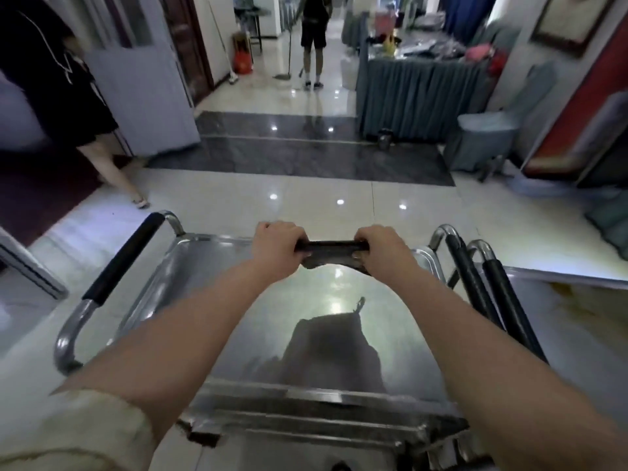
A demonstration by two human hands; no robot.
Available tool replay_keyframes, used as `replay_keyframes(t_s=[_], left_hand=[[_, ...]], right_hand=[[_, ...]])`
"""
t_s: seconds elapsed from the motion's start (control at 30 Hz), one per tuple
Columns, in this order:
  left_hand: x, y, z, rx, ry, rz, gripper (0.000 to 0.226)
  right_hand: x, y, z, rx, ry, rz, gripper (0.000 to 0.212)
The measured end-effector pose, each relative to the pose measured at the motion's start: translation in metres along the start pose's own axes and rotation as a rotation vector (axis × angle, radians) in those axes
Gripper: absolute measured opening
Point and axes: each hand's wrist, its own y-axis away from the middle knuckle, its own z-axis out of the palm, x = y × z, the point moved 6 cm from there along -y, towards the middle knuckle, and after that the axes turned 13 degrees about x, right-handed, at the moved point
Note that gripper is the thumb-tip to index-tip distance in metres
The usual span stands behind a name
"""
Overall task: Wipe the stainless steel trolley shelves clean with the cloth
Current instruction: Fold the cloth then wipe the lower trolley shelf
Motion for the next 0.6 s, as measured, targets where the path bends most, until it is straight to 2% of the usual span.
replay_keyframes(t_s=[0.17, 0.33, 0.47, 0.6], left_hand=[[-0.048, 0.014, -0.146, 0.215, 0.034, -0.015, 0.018], [-0.075, 0.051, -0.254, 0.299, 0.035, 0.068, 0.013], [-0.083, 0.091, -0.296, 0.337, 0.098, 0.102, 0.013], [-0.079, 0.141, -0.29, 0.386, 0.122, 0.158, 0.018]], right_hand=[[-0.131, -0.005, -0.065, 0.233, -0.024, -0.127, 0.019], [-0.225, 0.022, -0.103, 0.305, -0.022, -0.144, 0.019], [-0.262, 0.068, -0.118, 0.363, -0.096, -0.117, 0.017], [-0.26, 0.122, -0.111, 0.442, -0.166, -0.054, 0.021]])
